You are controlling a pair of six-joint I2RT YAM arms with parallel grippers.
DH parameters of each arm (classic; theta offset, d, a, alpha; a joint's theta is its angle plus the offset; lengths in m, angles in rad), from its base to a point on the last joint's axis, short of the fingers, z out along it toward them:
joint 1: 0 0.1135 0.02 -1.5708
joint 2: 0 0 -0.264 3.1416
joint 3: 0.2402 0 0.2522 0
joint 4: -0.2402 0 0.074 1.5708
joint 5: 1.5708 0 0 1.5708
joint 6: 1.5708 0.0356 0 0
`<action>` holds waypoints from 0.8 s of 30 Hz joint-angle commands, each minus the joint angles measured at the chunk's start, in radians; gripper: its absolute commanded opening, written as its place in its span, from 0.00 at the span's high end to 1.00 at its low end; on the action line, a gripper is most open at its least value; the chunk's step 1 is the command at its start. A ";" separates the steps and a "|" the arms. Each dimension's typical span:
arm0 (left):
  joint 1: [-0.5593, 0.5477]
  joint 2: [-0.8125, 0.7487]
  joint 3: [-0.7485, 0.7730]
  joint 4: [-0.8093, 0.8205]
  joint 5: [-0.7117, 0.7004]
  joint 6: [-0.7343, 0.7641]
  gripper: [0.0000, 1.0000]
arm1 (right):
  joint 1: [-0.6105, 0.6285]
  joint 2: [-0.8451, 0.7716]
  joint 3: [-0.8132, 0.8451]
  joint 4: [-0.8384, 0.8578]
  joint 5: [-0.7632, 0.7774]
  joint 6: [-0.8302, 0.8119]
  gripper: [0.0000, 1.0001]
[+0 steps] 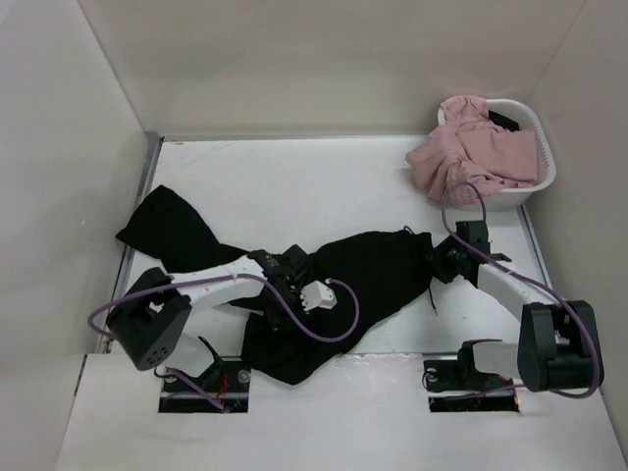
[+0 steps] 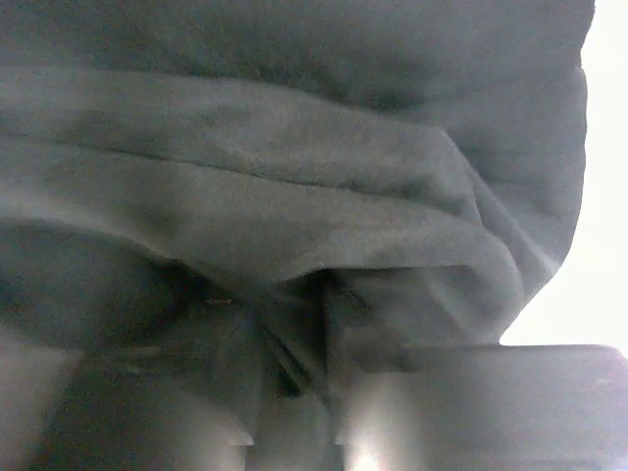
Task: Fold and stack the trousers
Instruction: Flatten the trousers out
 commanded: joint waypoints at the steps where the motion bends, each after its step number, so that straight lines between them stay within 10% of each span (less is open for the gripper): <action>1: 0.038 0.074 -0.017 0.084 -0.015 -0.024 0.90 | 0.020 0.041 -0.019 0.133 -0.013 0.023 0.53; 5: 0.195 0.063 0.055 0.104 -0.122 -0.027 1.00 | 0.043 -0.014 -0.039 0.132 -0.002 0.035 1.00; 14: 0.664 -0.174 0.431 0.024 -0.385 0.270 1.00 | 0.228 -0.571 0.092 -0.308 0.132 0.098 1.00; 24: 0.625 0.053 0.920 -0.290 -0.459 0.514 0.93 | 0.679 -0.558 0.410 -0.571 0.408 0.204 1.00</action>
